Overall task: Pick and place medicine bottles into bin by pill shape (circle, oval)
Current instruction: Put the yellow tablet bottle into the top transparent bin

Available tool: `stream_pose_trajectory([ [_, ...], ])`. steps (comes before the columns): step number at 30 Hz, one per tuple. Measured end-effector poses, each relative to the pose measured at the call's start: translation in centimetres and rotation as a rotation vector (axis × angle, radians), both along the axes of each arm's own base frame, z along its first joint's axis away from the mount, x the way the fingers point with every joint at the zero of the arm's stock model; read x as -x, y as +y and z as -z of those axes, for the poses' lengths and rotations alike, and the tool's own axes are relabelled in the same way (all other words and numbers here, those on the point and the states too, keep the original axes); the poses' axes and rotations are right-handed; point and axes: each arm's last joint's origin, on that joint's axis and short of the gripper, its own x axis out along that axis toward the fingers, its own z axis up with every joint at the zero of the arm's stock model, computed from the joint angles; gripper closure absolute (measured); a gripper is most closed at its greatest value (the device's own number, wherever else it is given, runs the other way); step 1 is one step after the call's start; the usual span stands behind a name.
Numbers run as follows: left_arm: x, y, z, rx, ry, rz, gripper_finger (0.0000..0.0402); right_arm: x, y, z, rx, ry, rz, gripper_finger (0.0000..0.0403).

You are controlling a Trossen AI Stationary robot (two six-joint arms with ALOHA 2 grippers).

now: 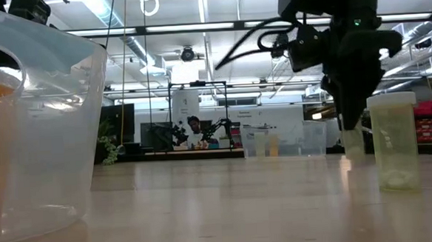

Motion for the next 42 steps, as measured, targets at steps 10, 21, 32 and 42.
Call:
stream_pose_trajectory([
  [10,0.0,0.0,0.0,0.0,0.0,0.0,0.0372,-1.2,-2.3,-2.1,0.043,-0.026,-0.011,0.0267],
  [21,0.0,0.0,0.0,0.0,0.0,0.0,0.037,-1.9,-5.9,-4.5,0.131,-0.03,0.027,0.0267],
  [32,0.0,0.0,0.0,0.0,0.0,0.0,0.0376,-2.2,-10.3,-6.4,0.21,-0.066,0.074,0.0267],
  [42,0.0,0.0,0.0,0.0,0.0,0.0,0.0367,-1.3,-14.3,-6.7,0.237,-0.053,0.12,0.0267],
])
